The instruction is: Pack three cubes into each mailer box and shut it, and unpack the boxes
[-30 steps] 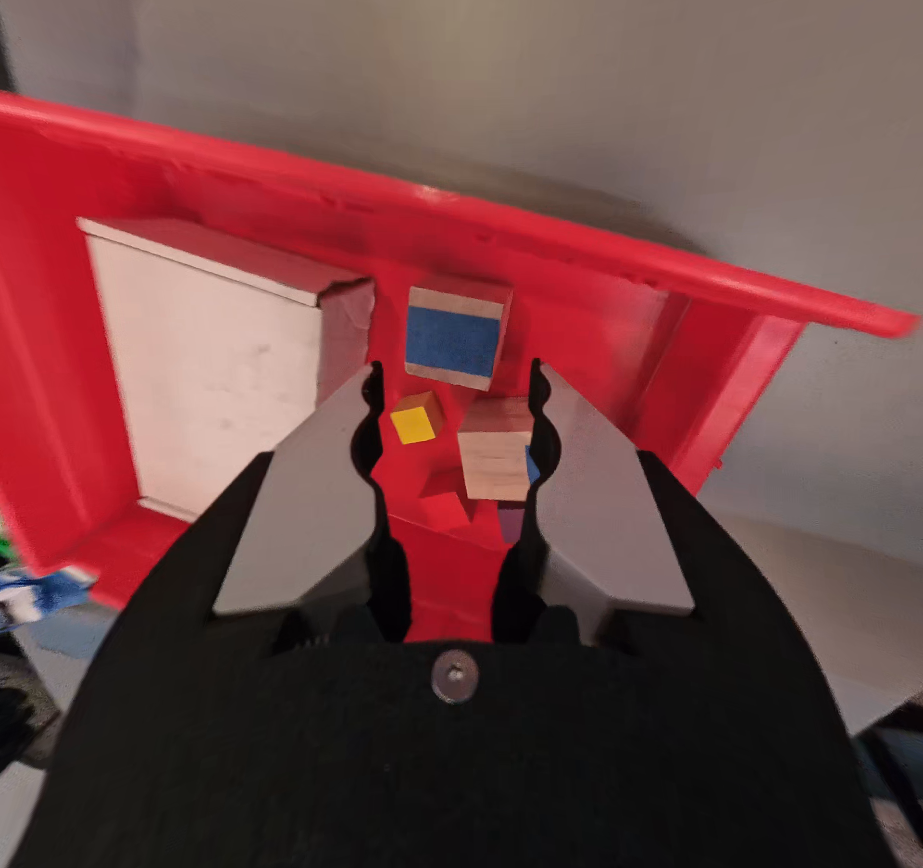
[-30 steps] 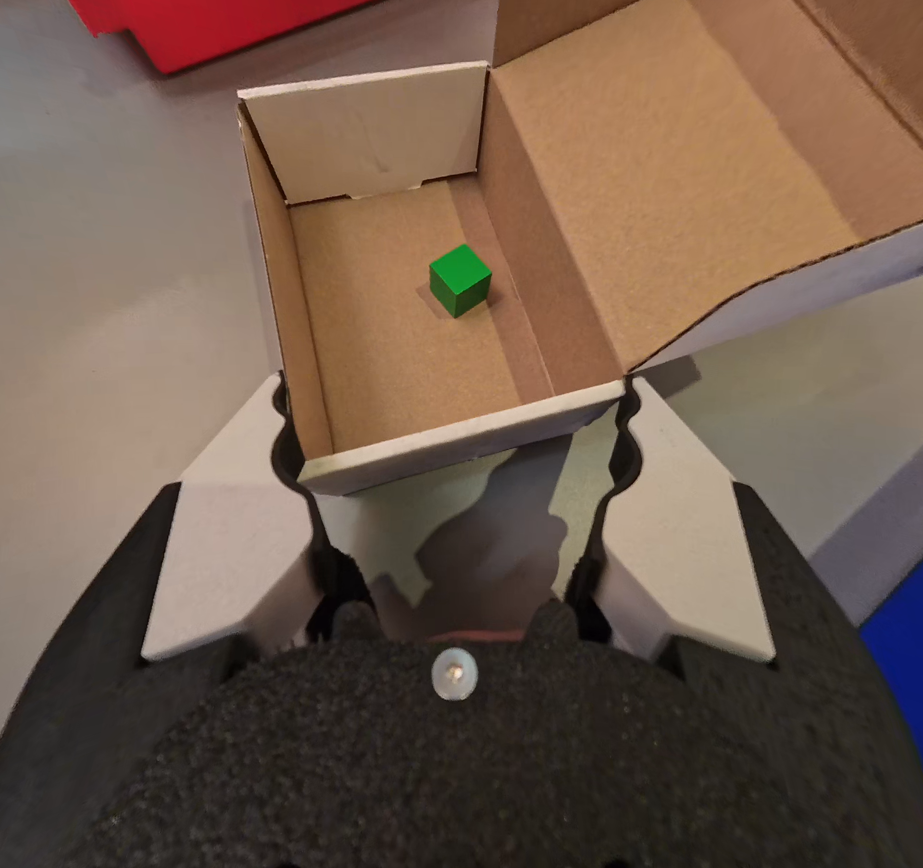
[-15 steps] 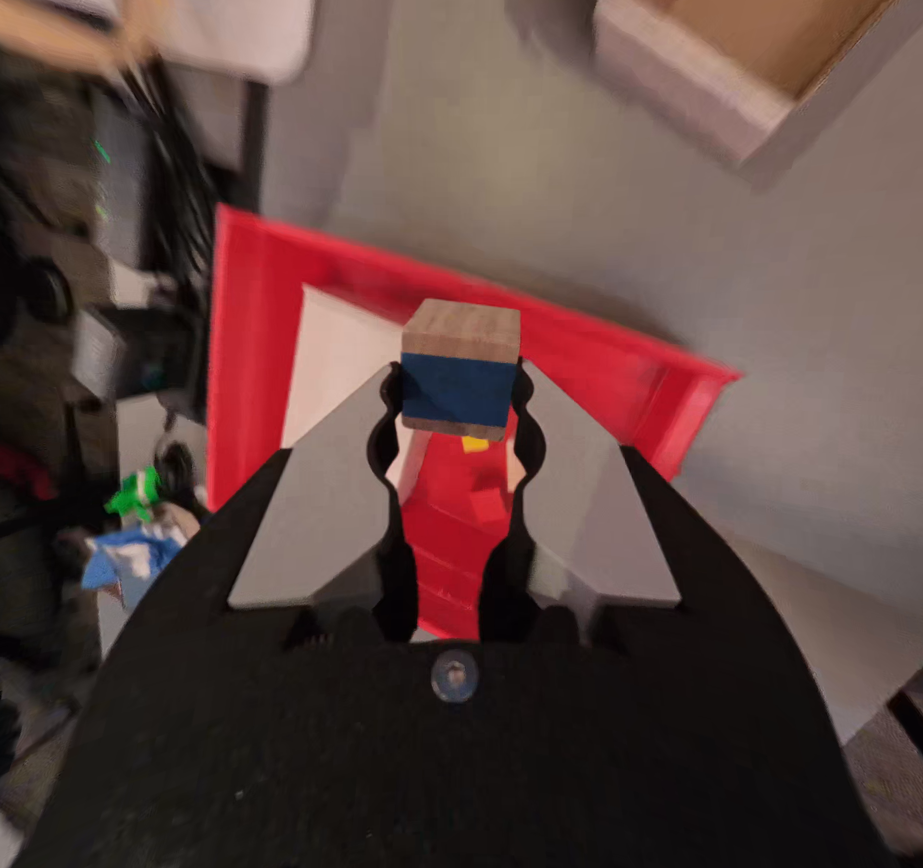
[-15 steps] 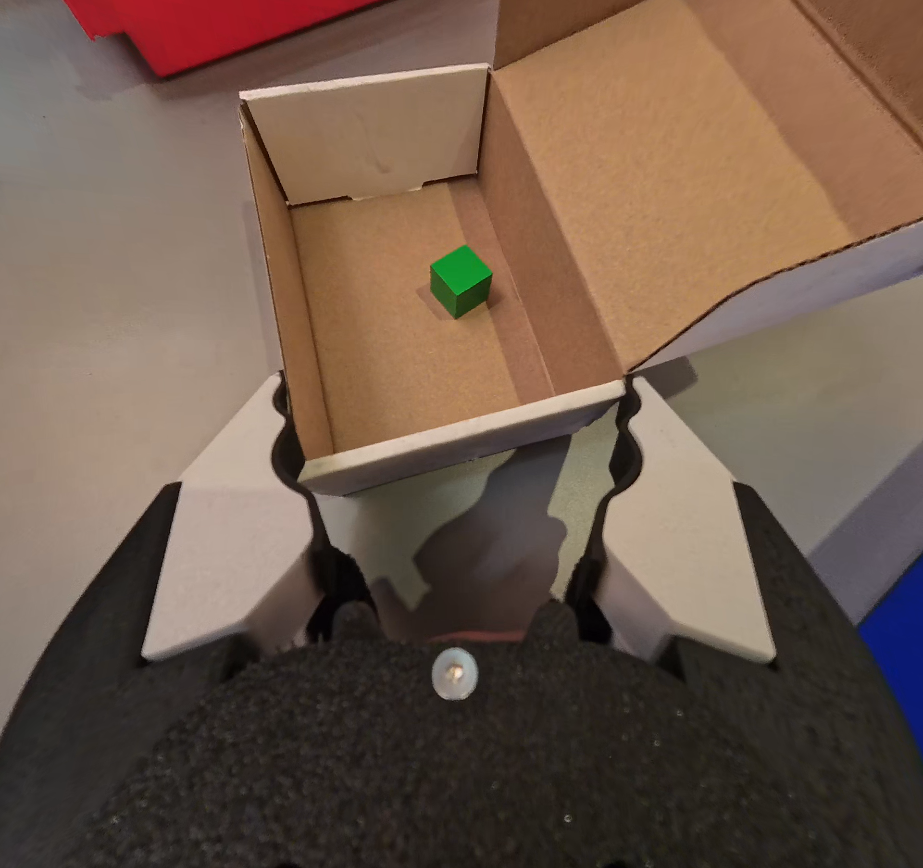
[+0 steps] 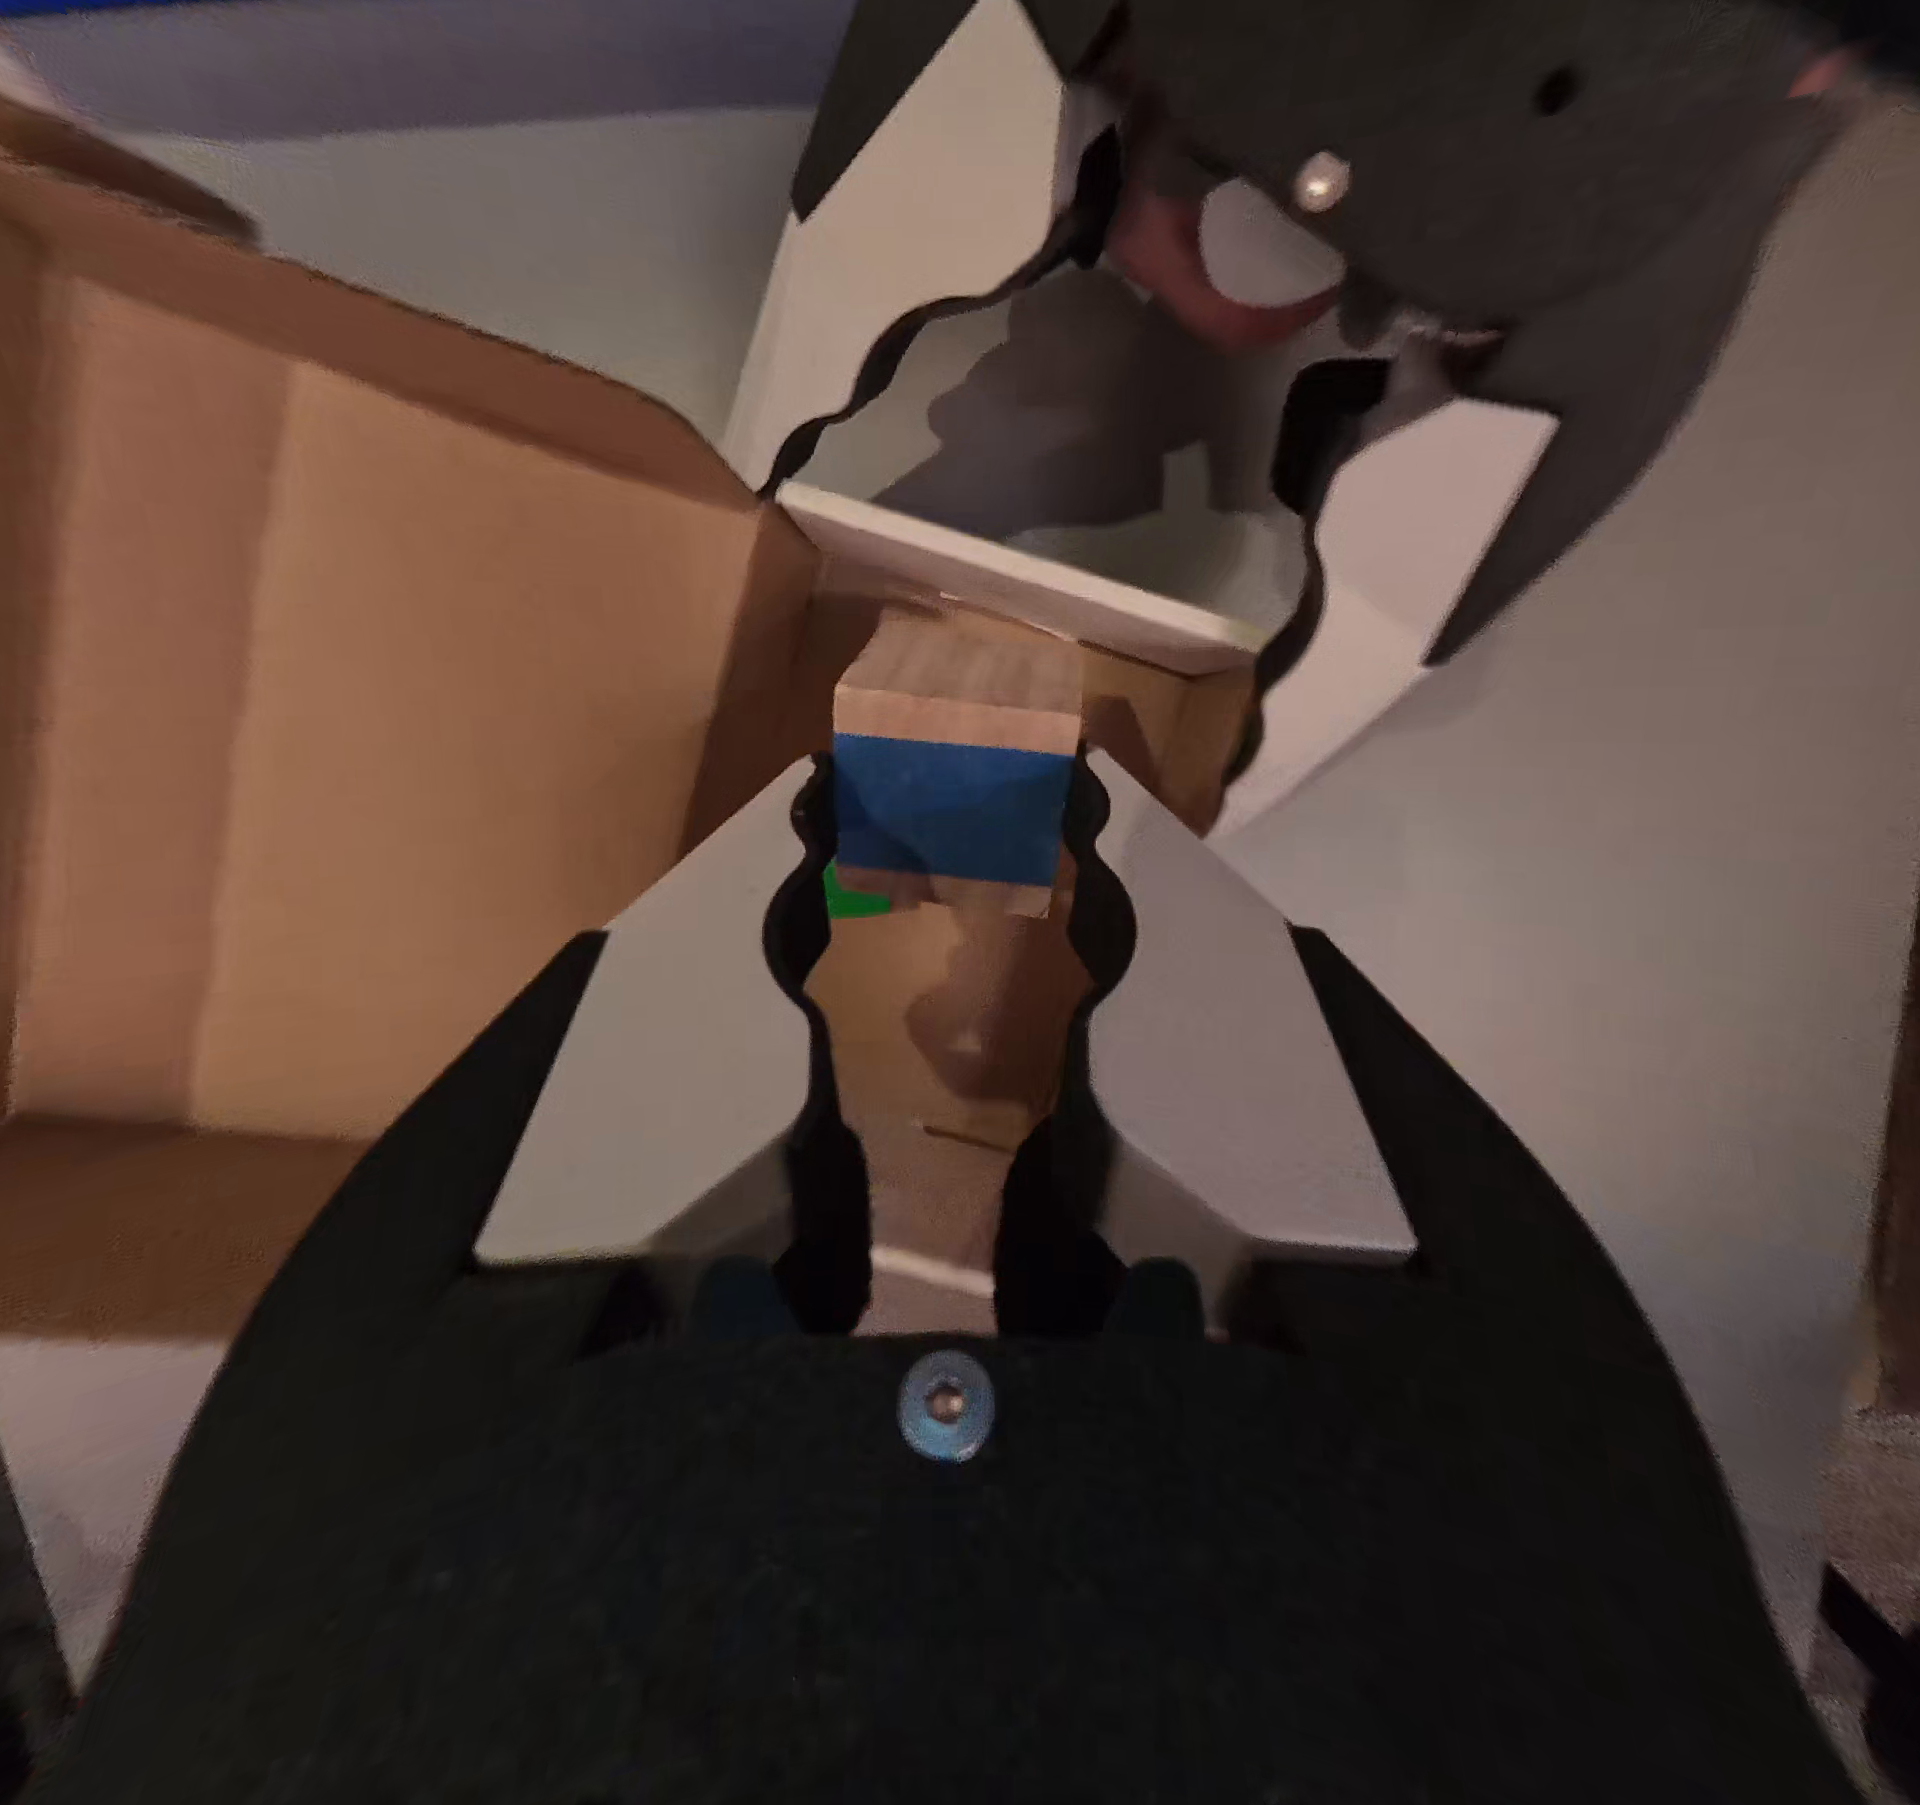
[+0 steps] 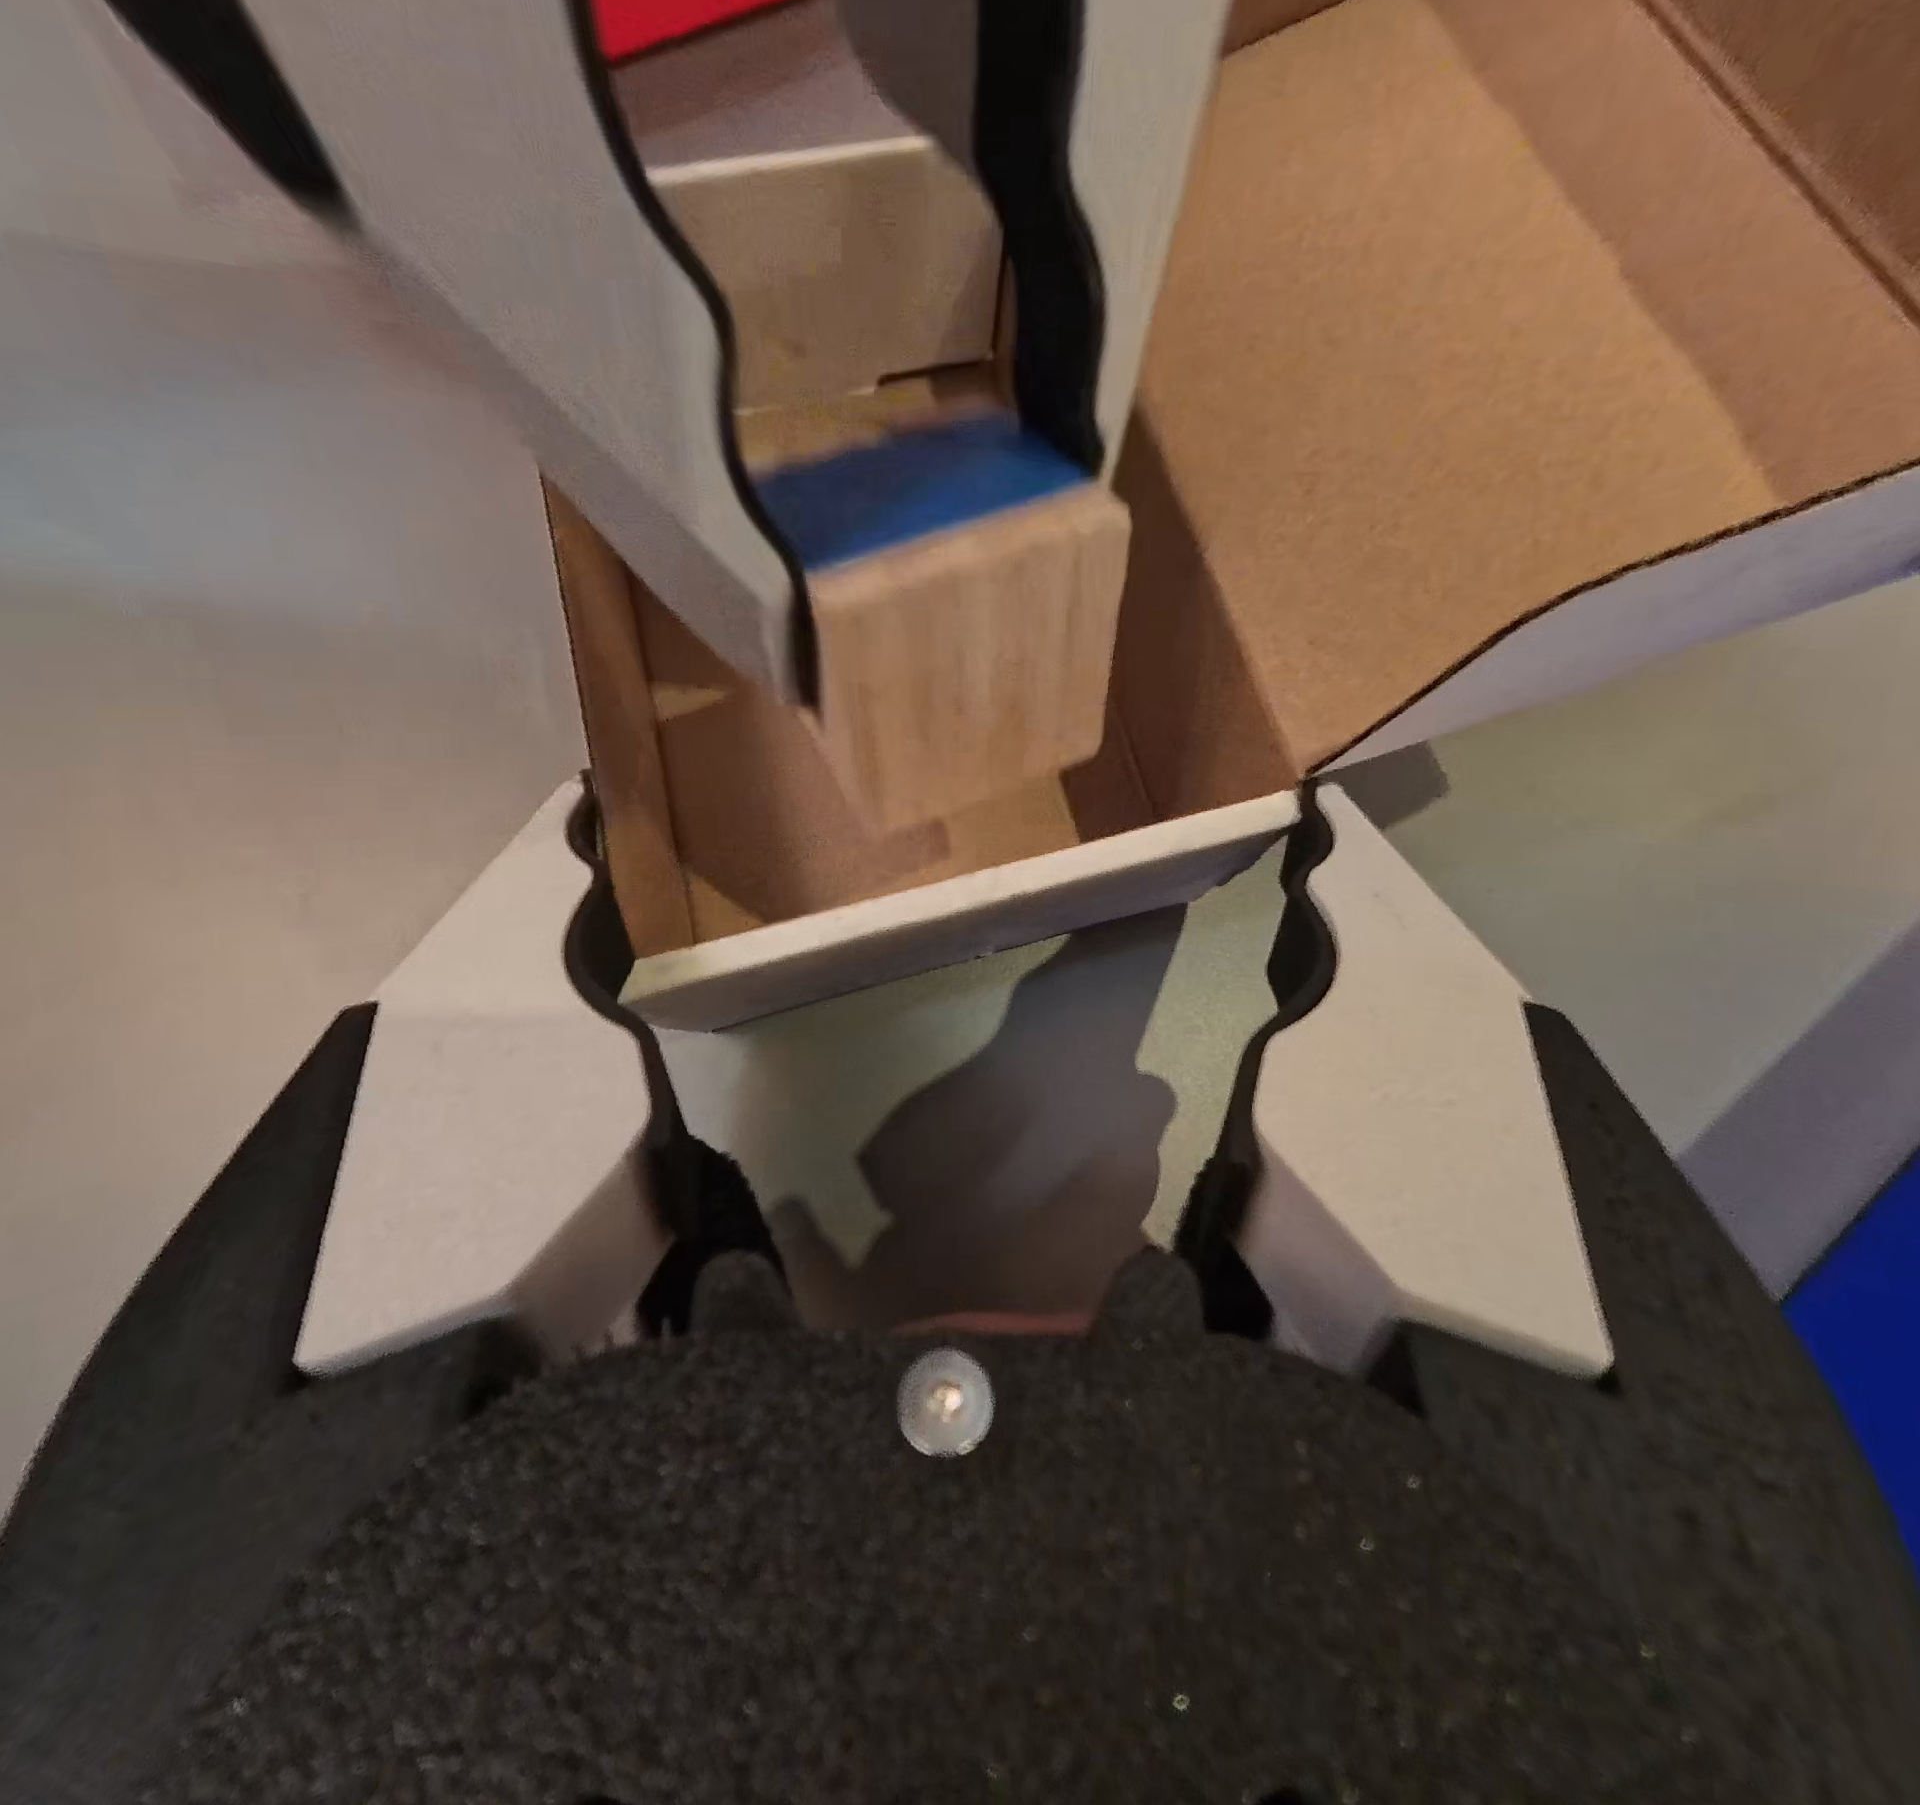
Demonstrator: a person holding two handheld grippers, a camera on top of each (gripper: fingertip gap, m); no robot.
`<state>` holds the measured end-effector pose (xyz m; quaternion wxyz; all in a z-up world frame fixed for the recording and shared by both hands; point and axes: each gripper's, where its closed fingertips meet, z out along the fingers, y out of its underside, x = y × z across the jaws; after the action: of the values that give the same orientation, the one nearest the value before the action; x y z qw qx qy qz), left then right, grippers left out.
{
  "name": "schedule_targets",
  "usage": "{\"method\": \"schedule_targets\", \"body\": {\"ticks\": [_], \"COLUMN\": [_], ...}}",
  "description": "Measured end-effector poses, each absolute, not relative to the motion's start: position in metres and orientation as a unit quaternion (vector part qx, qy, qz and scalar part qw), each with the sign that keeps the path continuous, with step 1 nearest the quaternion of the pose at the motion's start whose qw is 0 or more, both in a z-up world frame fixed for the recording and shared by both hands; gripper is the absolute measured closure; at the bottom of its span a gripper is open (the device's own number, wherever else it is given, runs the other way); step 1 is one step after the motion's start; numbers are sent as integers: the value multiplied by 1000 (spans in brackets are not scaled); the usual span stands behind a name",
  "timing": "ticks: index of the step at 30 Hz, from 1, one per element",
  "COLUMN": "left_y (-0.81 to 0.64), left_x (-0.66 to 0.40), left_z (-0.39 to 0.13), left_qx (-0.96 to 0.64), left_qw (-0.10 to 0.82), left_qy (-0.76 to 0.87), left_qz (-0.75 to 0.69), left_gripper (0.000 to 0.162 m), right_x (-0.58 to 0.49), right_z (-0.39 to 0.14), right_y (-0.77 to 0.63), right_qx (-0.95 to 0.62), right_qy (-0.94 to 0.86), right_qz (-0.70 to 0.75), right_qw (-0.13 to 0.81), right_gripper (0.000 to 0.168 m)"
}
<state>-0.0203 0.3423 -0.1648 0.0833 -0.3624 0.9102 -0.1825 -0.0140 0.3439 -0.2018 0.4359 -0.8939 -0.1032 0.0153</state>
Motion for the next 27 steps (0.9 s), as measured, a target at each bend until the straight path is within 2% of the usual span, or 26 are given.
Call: {"method": "schedule_targets", "body": {"ticks": [6, 15, 20, 27], "left_y": [339, 331, 352, 503], "left_x": [-22, -25, -37, -115], "left_z": [-199, -201, -160, -80], "left_qx": [-343, -359, -404, -489], "left_qw": [60, 66, 96, 239], "left_qy": [928, 913, 870, 813], "left_qz": [-129, -181, -268, -205], "left_gripper": [121, 120, 120, 119], "right_x": [-14, -14, -14, -15], "right_z": [-202, -201, -202, -202], "right_y": [344, 344, 344, 344], "right_qx": [-893, -891, -891, -891], "right_qy": [-105, -109, -110, -110], "right_qz": [16, 19, 19, 19], "right_qw": [438, 440, 440, 440], "right_gripper": [42, 42, 42, 42]}}
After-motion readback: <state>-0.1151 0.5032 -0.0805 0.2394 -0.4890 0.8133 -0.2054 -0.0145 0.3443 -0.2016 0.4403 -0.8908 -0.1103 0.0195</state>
